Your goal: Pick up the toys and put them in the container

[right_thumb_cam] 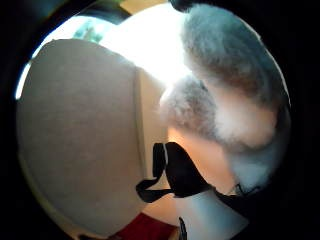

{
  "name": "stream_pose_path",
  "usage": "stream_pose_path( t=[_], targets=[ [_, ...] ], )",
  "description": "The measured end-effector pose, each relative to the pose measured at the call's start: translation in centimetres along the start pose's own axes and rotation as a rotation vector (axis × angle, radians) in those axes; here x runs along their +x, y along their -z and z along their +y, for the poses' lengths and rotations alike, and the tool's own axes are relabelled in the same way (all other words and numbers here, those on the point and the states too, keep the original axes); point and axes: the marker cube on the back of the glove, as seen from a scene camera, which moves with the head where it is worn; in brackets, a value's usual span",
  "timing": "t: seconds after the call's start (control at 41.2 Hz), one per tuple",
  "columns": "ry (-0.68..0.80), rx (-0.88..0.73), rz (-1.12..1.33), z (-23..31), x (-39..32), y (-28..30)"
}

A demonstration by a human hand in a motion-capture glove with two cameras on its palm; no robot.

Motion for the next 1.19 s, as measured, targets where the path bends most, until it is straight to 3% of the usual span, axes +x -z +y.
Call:
stream_pose_path(
  t=[0.388,0.8,1.019,1.116,1.188],
  targets=[
    [0.048,-0.069,0.133,-0.3,-1.3,-0.7],
    [0.009,-0.031,0.264,-0.6,-2.9,-0.7],
    [-0.094,0.101,0.168,-0.4,-1.3,-1.2],
    [0.001,0.195,0.116,0.3,-1.4,-1.2],
    [-0.006,0.279,0.071,2.5,-0.6,-0.9]
  ],
)
